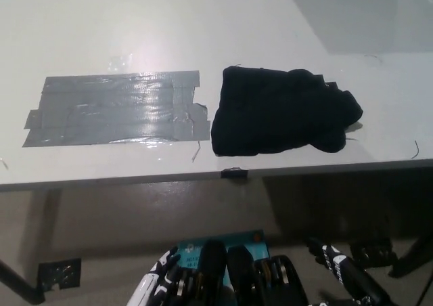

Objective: A person hands a black t-shirt to the robot and rhe robot picks it up with its right hand and places it on the black spot on the desk infron tof it

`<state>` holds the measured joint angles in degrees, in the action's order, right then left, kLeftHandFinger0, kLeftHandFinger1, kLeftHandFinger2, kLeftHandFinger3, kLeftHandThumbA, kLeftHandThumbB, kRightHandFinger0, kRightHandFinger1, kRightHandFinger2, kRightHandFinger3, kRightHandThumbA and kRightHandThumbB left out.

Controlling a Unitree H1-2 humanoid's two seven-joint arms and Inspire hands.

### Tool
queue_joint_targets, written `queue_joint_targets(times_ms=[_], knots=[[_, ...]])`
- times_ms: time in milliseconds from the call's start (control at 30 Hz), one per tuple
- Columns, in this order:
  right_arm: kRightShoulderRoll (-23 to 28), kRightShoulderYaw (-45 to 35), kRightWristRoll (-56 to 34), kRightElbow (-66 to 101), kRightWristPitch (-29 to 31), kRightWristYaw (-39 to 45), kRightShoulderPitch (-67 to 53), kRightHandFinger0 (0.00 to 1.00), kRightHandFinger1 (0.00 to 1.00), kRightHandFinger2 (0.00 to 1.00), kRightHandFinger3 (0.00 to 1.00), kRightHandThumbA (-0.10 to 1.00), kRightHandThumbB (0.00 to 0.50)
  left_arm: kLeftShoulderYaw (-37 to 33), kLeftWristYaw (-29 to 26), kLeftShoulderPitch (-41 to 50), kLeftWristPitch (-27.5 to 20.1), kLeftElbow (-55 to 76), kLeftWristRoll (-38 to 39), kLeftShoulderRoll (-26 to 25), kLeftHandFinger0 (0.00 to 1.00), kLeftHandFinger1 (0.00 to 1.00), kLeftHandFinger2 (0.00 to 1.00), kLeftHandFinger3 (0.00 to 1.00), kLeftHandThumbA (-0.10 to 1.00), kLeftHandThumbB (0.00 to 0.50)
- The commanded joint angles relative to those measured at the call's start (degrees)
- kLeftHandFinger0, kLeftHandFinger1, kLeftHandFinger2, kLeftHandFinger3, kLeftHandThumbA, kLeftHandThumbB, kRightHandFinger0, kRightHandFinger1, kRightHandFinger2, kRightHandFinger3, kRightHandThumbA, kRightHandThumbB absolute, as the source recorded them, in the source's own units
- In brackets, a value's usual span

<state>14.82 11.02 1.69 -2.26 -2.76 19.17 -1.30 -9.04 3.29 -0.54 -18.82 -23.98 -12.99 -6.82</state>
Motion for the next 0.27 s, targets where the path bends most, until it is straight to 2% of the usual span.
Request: queue_joint_targets(times_ms=[0, 67, 233], knots=[[1.1, 0.4, 2.2, 0.2, 3.4, -0.3, 1.1, 1.0, 1.0, 1.0, 1.0, 1.0, 0.281, 0.5, -1.2, -0.2, -3.0, 0.2, 0.5, 0.0, 0.96, 1.0, 1.0, 1.0, 1.0, 0.5], [1.0, 0.4, 2.4, 0.3, 3.2, -0.4, 1.0, 1.0, 1.0, 1.0, 1.0, 1.0, 0.28, 0.6, -1.2, -0.1, -2.9, 0.3, 0.4, -0.1, 1.0, 1.0, 1.0, 1.0, 1.0, 0.5], [0.9, 0.4, 2.9, 0.4, 3.0, -0.4, 1.2, 1.0, 1.0, 1.0, 1.0, 1.0, 0.274, 0.7, -1.3, -0.4, -2.4, 0.4, 0.1, -0.3, 1.0, 1.0, 1.0, 1.0, 1.0, 0.5]])
